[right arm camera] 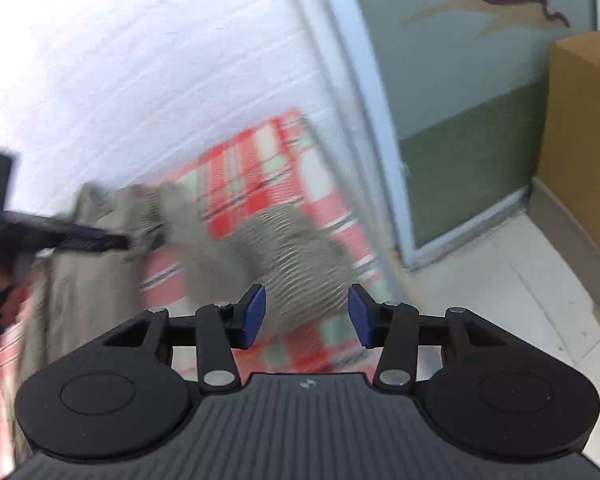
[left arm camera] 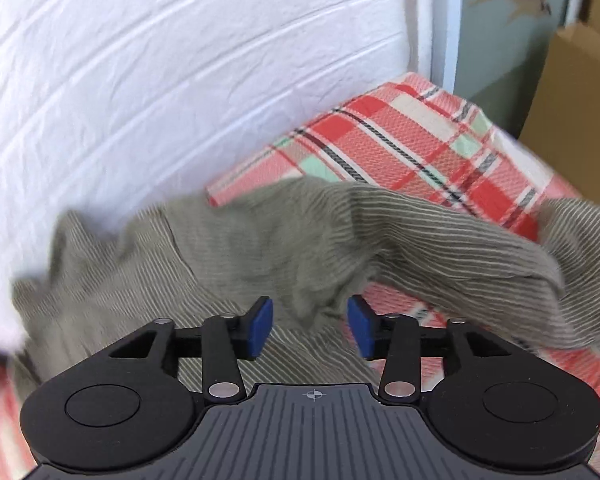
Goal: Fold clothes
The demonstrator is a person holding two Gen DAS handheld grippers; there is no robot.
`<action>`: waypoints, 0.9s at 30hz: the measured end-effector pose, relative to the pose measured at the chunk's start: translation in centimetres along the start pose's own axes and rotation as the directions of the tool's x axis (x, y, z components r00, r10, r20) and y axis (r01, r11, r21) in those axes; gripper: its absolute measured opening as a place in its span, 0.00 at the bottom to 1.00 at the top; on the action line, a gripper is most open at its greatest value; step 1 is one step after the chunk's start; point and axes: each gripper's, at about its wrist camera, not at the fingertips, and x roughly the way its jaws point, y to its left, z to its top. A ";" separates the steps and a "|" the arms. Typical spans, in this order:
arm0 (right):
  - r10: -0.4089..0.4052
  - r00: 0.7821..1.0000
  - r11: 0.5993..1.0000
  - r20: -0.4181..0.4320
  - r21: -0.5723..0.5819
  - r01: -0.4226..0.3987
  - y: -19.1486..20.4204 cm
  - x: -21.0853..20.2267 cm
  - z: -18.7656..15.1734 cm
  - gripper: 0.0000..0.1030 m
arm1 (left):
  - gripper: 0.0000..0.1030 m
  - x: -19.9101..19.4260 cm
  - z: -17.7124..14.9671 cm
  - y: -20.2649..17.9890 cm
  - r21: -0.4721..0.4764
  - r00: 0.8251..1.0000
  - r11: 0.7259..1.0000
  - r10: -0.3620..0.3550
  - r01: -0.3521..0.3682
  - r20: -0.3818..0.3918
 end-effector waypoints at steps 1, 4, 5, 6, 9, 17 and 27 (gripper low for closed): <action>-0.002 1.000 1.000 -0.016 -0.003 0.002 0.0 0.7 0.3 0.50 | 0.65 0.3 0.1 -0.3 0.030 1.000 0.999 0.018 -0.018 0.004; 0.015 0.999 1.000 -0.045 -0.019 -0.016 0.2 1.8 0.2 0.50 | 0.65 1.3 0.5 -1.4 0.118 0.998 0.991 0.057 -0.059 0.017; 0.021 0.998 0.999 -0.055 -0.024 -0.023 0.2 2.1 0.1 0.50 | 0.65 1.6 0.6 -1.8 0.144 0.998 0.987 0.066 -0.069 0.024; 0.026 0.998 0.999 -0.062 -0.025 -0.028 0.3 2.3 0.0 0.50 | 0.66 1.8 0.8 -2.1 0.169 0.997 0.982 0.075 -0.080 0.034; 0.040 0.997 0.999 -0.070 0.000 -0.040 0.4 2.2 -0.2 0.44 | 0.67 3.1 1.0 -2.9 0.232 0.993 0.965 0.113 -0.119 0.041; 0.101 0.994 0.991 0.031 0.082 -0.103 0.2 -1.7 0.8 0.04 | 0.00 2.4 1.7 0.2 0.118 0.999 0.992 -0.035 0.033 0.016; 0.210 0.977 0.968 0.039 0.130 -0.214 2.5 -7.9 -2.5 0.04 | 0.00 -0.7 0.8 5.0 0.031 0.967 0.967 -0.253 0.252 0.041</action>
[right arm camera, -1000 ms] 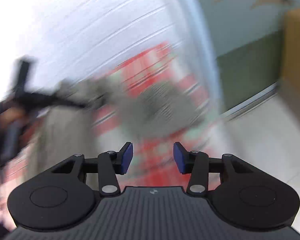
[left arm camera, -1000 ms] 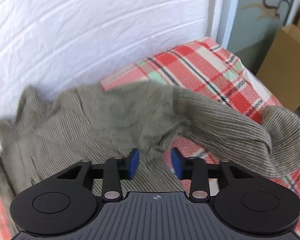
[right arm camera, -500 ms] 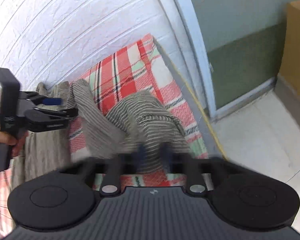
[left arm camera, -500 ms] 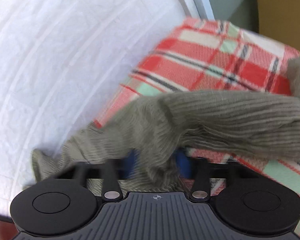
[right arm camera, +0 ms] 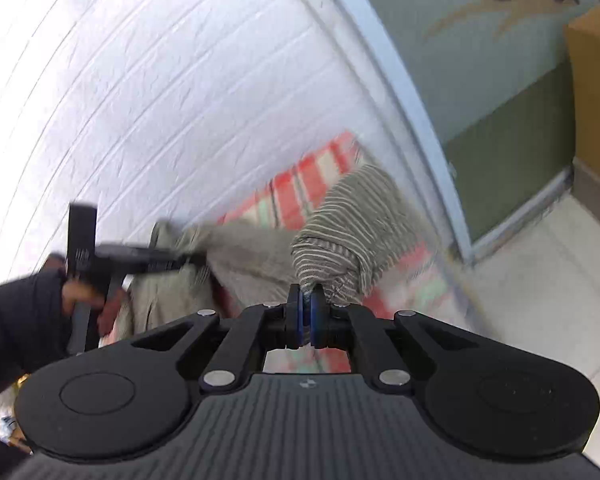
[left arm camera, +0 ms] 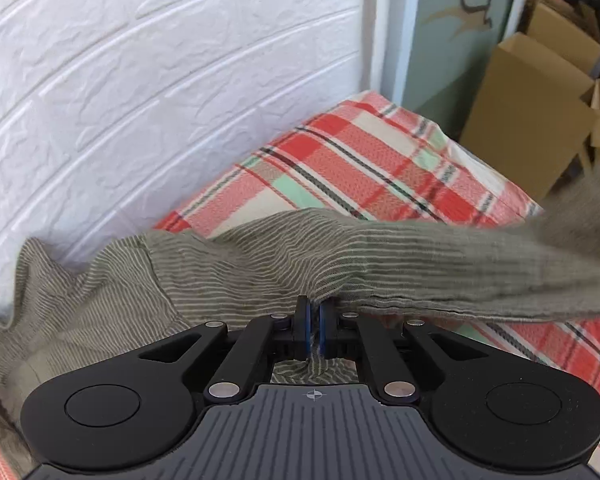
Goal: Fold clothes
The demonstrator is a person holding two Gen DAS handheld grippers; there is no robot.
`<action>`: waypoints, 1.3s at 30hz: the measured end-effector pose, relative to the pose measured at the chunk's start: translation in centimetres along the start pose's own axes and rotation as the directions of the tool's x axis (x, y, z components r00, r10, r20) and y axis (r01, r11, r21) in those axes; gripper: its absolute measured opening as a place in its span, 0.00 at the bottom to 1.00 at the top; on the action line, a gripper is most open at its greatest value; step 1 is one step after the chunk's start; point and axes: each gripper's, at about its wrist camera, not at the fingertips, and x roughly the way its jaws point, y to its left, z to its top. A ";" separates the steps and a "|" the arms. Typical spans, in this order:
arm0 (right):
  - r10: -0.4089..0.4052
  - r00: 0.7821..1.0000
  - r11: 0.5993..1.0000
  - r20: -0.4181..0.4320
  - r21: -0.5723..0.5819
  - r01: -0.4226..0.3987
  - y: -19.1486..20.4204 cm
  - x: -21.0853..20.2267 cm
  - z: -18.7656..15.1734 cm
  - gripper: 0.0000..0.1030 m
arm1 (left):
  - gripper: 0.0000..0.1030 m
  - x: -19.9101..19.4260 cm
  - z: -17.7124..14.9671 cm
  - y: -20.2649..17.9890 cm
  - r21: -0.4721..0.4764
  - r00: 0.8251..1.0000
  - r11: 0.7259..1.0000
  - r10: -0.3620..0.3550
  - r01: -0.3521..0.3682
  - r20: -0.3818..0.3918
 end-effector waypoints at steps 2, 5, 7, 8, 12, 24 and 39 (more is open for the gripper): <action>0.008 0.999 0.998 -0.047 0.055 -0.005 -0.2 0.8 -1.8 0.04 | 0.00 0.7 -0.5 0.3 0.005 1.000 1.000 -0.003 0.003 -0.022; 0.002 0.992 0.994 -0.126 0.110 0.012 -0.4 2.5 -4.8 0.04 | 0.05 2.0 -1.4 0.0 0.052 0.997 0.999 0.013 -0.008 -0.080; -0.005 0.985 0.991 -0.175 0.134 0.028 -0.3 3.7 -6.6 0.04 | 0.31 2.7 -2.1 -0.3 0.091 0.992 0.996 0.030 -0.019 -0.119; -0.007 0.979 0.989 -0.202 0.142 0.037 -0.4 4.3 -7.4 0.04 | 0.33 2.9 -2.3 -0.3 0.101 0.991 0.995 0.036 -0.023 -0.128; -0.012 0.961 0.989 -0.275 0.141 0.052 -0.5 5.4 -8.9 0.09 | 0.47 2.9 -2.6 0.1 0.114 0.987 0.993 0.031 -0.013 -0.157; -0.028 0.993 0.995 -0.115 -0.096 0.017 -1.4 0.4 -1.2 0.44 | 0.73 -0.2 4.3 3.0 -0.127 0.990 0.990 -0.072 0.057 -0.118; -0.069 0.969 0.988 -0.239 -0.154 0.032 -4.5 5.7 -0.9 0.44 | 0.72 9.5 7.2 3.0 -0.465 0.940 0.847 0.106 -0.257 -0.326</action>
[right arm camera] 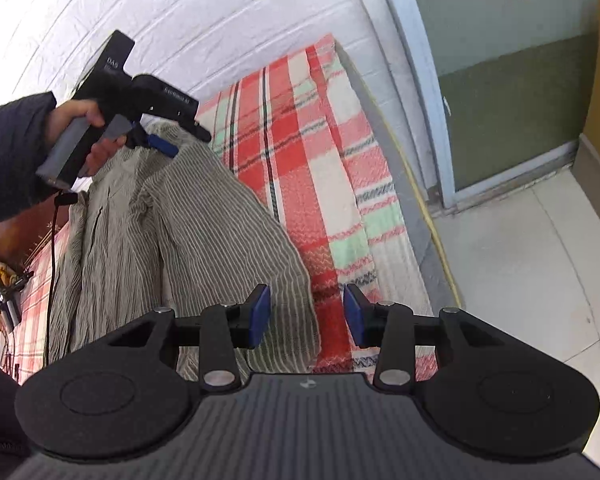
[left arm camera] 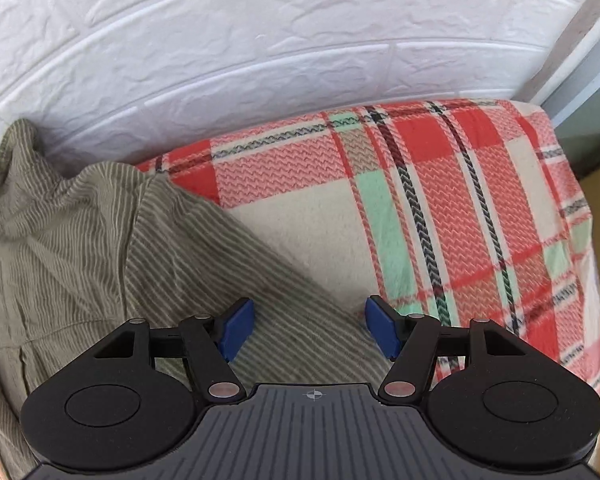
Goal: Fold clothes
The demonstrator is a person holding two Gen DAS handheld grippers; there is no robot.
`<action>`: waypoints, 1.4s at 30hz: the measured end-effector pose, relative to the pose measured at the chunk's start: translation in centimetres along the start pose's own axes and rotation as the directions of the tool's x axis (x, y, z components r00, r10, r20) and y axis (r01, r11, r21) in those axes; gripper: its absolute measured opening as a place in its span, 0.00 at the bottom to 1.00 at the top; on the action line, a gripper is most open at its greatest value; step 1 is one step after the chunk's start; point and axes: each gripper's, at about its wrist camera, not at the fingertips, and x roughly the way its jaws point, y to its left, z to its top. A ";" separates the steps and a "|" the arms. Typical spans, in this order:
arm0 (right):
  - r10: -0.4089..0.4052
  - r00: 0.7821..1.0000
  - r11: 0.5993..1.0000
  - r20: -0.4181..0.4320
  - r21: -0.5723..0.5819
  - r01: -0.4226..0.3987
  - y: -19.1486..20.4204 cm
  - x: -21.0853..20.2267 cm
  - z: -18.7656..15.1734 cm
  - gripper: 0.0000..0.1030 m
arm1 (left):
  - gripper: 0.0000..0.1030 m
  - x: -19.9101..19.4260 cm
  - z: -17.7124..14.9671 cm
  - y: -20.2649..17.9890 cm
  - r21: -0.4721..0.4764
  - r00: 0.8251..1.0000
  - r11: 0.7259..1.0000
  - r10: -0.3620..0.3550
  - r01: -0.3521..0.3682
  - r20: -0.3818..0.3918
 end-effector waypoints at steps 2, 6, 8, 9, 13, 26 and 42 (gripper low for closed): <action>0.027 0.999 0.999 -0.025 0.019 -0.026 -0.5 0.6 -0.1 0.42 | 0.51 -0.3 0.2 -0.3 0.020 1.000 1.000 0.004 -0.005 0.024; 0.075 0.995 0.997 -0.062 0.031 -0.073 -0.8 1.1 0.1 0.03 | 0.00 -1.3 0.9 0.0 0.024 0.998 0.998 -0.058 0.057 0.036; 0.038 0.999 0.999 -0.008 -0.016 -0.038 -0.1 -0.3 0.6 0.03 | 0.00 -2.5 1.5 0.7 -0.007 0.990 0.992 -0.127 0.127 0.070; 0.012 0.999 1.000 0.040 -0.027 -0.011 0.2 -1.3 1.0 0.03 | 0.00 -3.1 1.7 1.3 -0.023 0.980 0.985 -0.169 0.172 0.102; -0.090 0.967 0.990 0.240 -0.082 0.113 1.5 -5.4 2.3 0.03 | 0.00 -4.6 2.1 3.3 -0.087 0.931 0.941 -0.307 0.328 0.197; -0.153 0.978 0.985 0.143 -0.063 0.163 1.6 -1.3 0.9 0.06 | 0.45 -3.3 1.9 4.5 -0.248 0.872 0.838 -0.443 0.486 0.210; -0.096 0.985 0.994 0.142 -0.042 0.103 4.1 -2.3 -2.4 0.25 | 0.54 -5.6 -0.7 7.7 -0.058 0.980 0.979 -0.194 0.196 0.038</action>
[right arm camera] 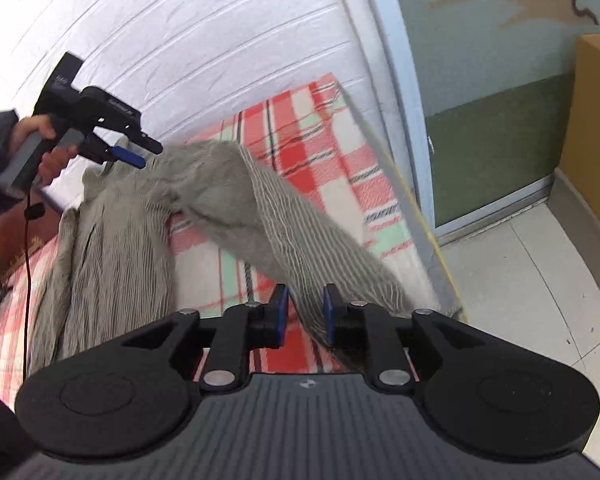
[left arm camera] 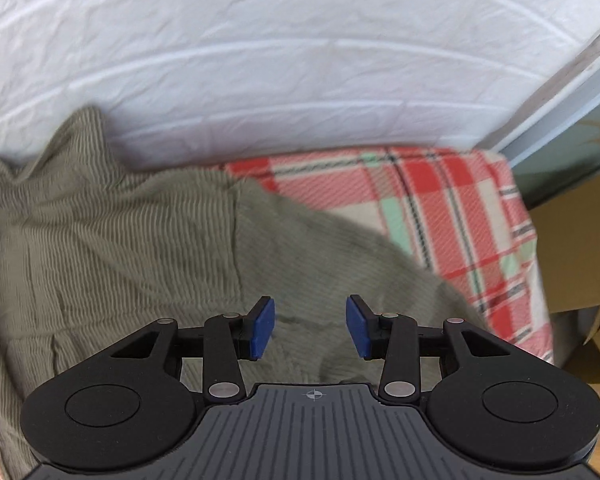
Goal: Fold clothes
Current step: 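Grasp the striped sleeve with the right gripper while the left gripper grasps the shirt body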
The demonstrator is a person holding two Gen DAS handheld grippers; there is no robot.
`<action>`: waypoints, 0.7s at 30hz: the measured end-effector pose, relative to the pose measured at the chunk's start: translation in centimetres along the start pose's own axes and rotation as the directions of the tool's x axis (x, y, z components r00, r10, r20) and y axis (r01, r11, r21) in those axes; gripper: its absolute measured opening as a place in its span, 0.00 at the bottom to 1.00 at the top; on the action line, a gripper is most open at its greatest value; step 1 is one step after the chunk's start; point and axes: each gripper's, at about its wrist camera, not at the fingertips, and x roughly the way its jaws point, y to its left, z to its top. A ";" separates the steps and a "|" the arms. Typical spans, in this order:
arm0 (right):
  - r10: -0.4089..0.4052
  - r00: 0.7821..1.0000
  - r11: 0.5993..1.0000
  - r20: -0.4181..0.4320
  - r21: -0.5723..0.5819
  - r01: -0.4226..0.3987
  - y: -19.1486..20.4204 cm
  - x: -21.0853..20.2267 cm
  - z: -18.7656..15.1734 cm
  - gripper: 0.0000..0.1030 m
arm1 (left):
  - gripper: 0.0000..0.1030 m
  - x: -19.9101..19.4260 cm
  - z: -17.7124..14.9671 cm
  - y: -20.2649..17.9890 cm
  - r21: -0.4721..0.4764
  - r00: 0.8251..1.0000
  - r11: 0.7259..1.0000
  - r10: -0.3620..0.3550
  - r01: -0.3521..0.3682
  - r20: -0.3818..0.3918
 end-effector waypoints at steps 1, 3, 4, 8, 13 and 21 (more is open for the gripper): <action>-0.004 1.000 1.000 -0.003 -0.004 0.004 0.0 0.0 -0.1 0.33 | 0.54 0.3 0.0 -0.1 0.003 1.000 1.000 0.000 0.000 -0.012; -0.021 1.000 1.000 -0.004 -0.003 0.021 -0.2 0.0 -0.2 0.39 | 0.55 0.6 -0.2 -0.7 0.018 0.999 1.000 -0.004 0.004 -0.033; -0.023 1.000 1.000 -0.006 0.000 0.023 -0.4 0.0 -0.1 0.39 | 0.55 0.8 -0.2 -1.0 0.028 0.999 1.000 -0.006 0.007 -0.043; -0.014 1.000 1.000 -0.027 -0.028 0.013 -0.4 0.2 0.3 0.39 | 0.59 1.5 0.0 -3.5 0.068 0.998 0.997 -0.020 0.024 -0.059; -0.056 0.998 0.990 -0.015 -0.134 0.054 1.1 0.3 0.1 0.46 | 0.59 3.3 1.3 -4.9 -0.001 0.997 0.999 0.045 -0.046 -0.067; -0.093 0.995 0.983 -0.018 -0.159 0.089 0.3 1.2 0.3 0.48 | 0.59 5.3 3.3 -5.4 -0.176 0.997 0.983 0.032 -0.045 -0.074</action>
